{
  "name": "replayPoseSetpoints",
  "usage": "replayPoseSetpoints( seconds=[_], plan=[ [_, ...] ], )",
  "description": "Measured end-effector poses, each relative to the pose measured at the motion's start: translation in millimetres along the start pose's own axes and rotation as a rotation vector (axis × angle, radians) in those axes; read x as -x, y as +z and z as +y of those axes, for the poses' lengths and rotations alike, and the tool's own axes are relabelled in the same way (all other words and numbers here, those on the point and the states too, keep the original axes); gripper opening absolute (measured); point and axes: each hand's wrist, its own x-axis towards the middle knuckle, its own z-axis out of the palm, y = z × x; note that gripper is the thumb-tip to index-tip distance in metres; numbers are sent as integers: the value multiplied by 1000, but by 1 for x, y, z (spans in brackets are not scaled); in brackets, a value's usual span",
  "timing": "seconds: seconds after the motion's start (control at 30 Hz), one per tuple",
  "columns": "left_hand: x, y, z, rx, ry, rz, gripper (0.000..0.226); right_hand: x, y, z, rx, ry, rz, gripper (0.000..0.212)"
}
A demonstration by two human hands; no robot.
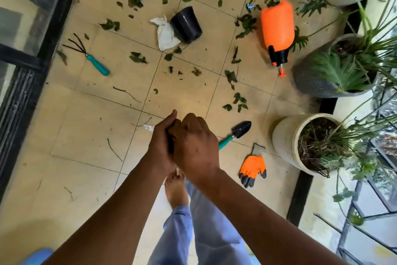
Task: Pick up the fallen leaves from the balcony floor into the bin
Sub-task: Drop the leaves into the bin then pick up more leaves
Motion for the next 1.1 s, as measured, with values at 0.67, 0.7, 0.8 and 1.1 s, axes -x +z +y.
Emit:
replayPoseSetpoints(
  seconds=[0.67,0.7,0.8,1.1],
  plan=[
    [-99,56,56,-215,-119,261,56,-80,-38,61,-313,49,-70,23],
    [-105,60,59,-215,-93,299,55,-82,-40,68,-439,94,30,19],
    [-134,59,64,-180,-109,313,45,-95,-14,115,-577,306,117,16],
    [-222,30,52,-302,-218,359,63,-121,123,297,-213,791,-208,46]
  ],
)
